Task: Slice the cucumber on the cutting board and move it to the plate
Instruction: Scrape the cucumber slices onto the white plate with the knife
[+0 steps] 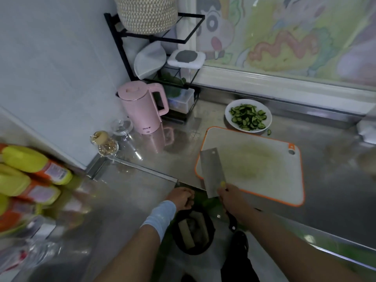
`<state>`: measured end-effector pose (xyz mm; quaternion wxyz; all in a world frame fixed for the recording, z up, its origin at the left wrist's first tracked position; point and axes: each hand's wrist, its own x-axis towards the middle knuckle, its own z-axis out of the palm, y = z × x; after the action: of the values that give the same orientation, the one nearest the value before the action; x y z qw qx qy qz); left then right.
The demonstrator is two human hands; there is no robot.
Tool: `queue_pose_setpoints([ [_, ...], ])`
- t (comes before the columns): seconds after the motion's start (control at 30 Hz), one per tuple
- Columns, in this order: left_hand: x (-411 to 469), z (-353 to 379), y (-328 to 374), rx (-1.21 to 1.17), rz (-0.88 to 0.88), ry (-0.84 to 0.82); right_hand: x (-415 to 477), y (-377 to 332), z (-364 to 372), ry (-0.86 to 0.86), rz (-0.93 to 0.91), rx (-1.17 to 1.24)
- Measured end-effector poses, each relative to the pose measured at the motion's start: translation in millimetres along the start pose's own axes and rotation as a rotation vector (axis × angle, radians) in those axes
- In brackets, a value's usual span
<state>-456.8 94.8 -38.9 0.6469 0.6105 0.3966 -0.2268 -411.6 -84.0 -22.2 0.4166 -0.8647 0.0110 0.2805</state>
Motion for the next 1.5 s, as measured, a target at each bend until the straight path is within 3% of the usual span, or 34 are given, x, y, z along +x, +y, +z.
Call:
queue_pose_setpoints([
  [0.13,-1.9,0.8,-30.4,0.14,0.013,-0.018,-27.0,13.7,8.6,-0.018,-0.017,-0.04],
  [0.2,-1.4,-2.8,-44.5,0.291,0.093,-0.026,-35.9,19.8,10.5,-0.021,0.014,-0.047],
  [0.27,-11.7,-3.0,-50.8,0.28,0.174,-0.022,-45.2,19.7,11.3,-0.031,0.048,-0.056],
  [0.33,-24.0,-2.3,-54.2,0.33,0.429,0.038,-49.0,18.6,12.1,-0.017,0.09,-0.037],
  [0.43,-38.4,1.0,-64.5,0.72,0.906,0.145,-49.0,15.1,15.0,-0.069,0.152,-0.039],
  [0.53,-37.0,0.9,-77.7,1.173,1.066,0.206,-56.1,7.0,10.0,-0.066,0.213,0.127],
  [0.63,-34.8,-4.0,-81.3,1.358,1.028,0.26,-59.8,3.6,6.1,-0.119,0.254,0.204],
  [0.73,-37.0,-9.7,-74.5,1.39,0.96,0.337,-64.3,1.4,4.7,-0.154,0.281,0.176],
  [0.93,-30.3,-27.4,-61.1,1.416,0.577,0.29,-73.8,6.8,-0.2,-0.205,0.212,-0.021],
  [1.03,-23.1,-33.4,-66.6,1.343,0.416,0.19,-72.0,8.6,-1.0,-0.18,0.224,-0.046],
  [1.17,-19.1,-34.5,-68.2,1.074,0.43,0.098,-65.8,5.1,-5.7,-0.099,0.134,-0.119],
  [1.27,-13.9,-34.6,-63.8,0.875,0.538,0.19,-59.6,0.5,-6.2,-0.085,0.057,-0.178],
  [1.37,-13.7,-33.0,-58.8,0.861,0.575,0.289,-53.0,0.9,-5.5,-0.088,0.017,-0.213],
  [1.43,-12.7,-31.3,-58.1,0.879,0.488,0.179,-50.1,1.4,-5.7,-0.093,0.013,-0.221],
  [1.5,-8.8,-29.1,-59.8,0.98,0.318,-0.035,-47.3,1.5,-6.6,-0.09,0.016,-0.241],
])
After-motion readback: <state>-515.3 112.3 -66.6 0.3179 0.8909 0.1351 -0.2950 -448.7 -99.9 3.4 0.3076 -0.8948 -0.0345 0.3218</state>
